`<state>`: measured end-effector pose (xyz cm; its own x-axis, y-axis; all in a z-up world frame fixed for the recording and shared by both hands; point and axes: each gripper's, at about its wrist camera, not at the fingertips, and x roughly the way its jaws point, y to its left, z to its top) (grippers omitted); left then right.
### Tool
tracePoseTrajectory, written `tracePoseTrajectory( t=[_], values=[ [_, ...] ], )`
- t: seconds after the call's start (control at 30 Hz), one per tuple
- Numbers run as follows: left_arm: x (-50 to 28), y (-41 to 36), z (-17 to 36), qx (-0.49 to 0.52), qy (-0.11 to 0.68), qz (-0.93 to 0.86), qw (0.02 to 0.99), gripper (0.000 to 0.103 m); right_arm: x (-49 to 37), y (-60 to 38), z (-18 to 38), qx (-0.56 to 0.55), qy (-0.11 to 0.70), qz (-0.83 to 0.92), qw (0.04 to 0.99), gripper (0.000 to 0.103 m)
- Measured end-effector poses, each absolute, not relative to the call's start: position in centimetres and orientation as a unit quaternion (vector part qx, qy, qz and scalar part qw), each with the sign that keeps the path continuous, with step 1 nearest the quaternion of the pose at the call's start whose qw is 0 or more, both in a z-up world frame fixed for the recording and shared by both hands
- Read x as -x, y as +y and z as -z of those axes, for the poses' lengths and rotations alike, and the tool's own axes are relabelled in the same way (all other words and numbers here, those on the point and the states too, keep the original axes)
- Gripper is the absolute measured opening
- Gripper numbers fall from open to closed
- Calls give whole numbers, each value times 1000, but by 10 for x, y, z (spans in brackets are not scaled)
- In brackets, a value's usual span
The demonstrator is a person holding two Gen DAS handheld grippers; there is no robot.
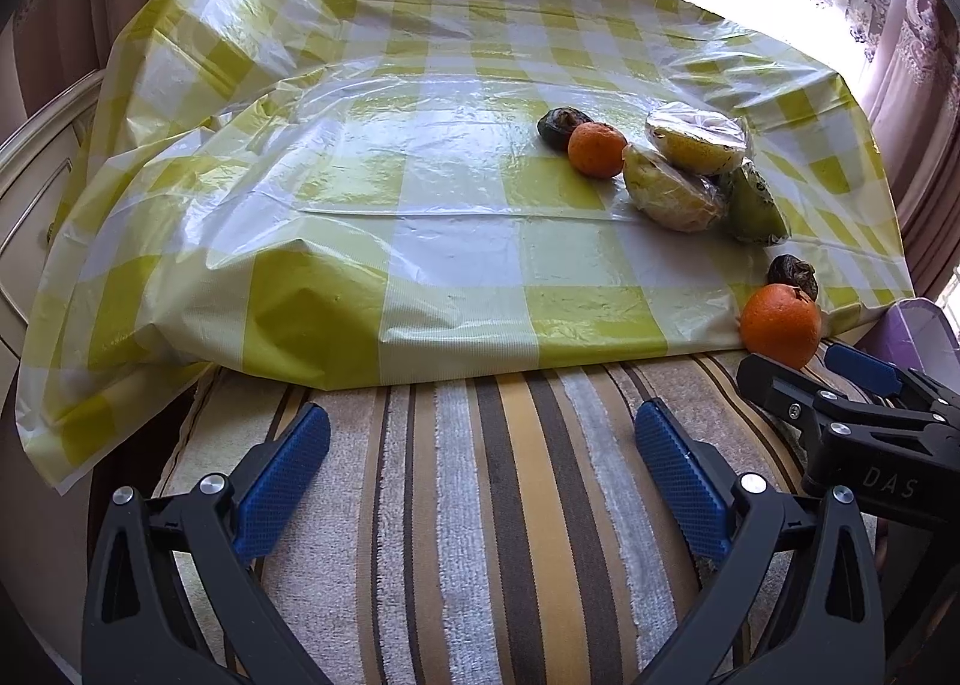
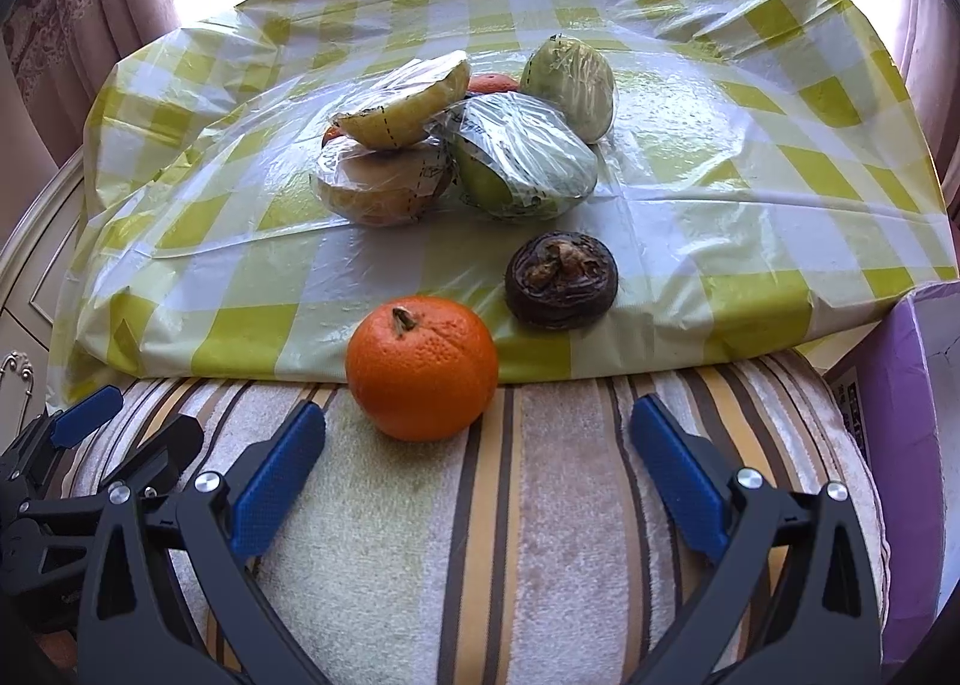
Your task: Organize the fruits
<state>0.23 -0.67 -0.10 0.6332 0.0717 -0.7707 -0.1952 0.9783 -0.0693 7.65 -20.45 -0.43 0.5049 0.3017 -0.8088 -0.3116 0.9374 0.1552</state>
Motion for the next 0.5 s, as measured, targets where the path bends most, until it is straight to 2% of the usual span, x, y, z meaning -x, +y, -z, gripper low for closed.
tracePoseTrajectory(
  t=[0.5],
  values=[
    [-3, -6, 1, 73, 422, -73, 901, 99, -77, -204, 4, 5, 464, -177, 868, 102]
  ],
)
